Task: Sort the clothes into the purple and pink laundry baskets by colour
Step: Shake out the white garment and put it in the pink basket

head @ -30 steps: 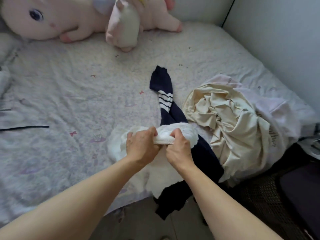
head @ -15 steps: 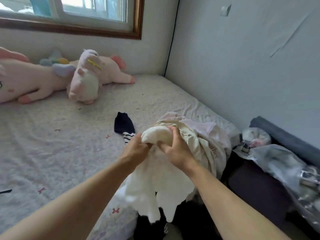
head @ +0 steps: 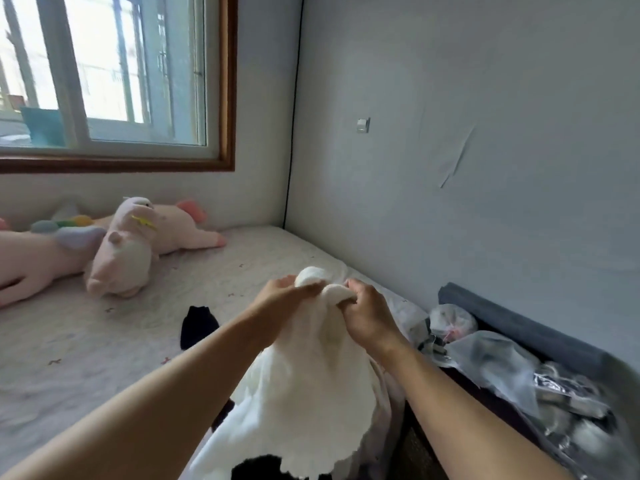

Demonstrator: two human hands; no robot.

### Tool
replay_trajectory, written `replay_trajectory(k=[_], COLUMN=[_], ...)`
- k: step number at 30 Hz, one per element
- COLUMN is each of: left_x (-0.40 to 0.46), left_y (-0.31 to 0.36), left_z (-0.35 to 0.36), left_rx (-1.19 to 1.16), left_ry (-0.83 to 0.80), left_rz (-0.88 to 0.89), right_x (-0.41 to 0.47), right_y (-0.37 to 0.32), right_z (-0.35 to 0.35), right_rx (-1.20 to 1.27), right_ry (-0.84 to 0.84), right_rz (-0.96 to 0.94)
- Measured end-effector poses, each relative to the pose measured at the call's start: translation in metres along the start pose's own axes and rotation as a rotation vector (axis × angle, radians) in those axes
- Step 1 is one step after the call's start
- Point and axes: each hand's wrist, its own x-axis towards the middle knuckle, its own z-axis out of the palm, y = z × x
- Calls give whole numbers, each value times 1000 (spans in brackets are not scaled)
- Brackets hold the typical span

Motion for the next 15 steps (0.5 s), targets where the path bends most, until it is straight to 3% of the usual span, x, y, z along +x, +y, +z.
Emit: replay_trajectory(k=[2,5,8,11,13,15], left_x=[-2,-6,-11,-7,-4,-4], left_y=[11,22,29,40,52,59], left_z=[8,24,46,57,62,68], left_rx=[9,309,625,573,445,277], left_ry=[-50,-104,53,277,270,225], left_rz=[76,252,439,360,245,165], right_x=[8,19,26,31,30,25], right_y=[-2,-6,-11,-8,-4,-3], right_z=[-15,-36,-53,-69,-82,-93], right_rx=[48,136,225,281,240,126], right_ry=[79,195,230,346,364,276], right_rz=[81,161,191,200,172,122])
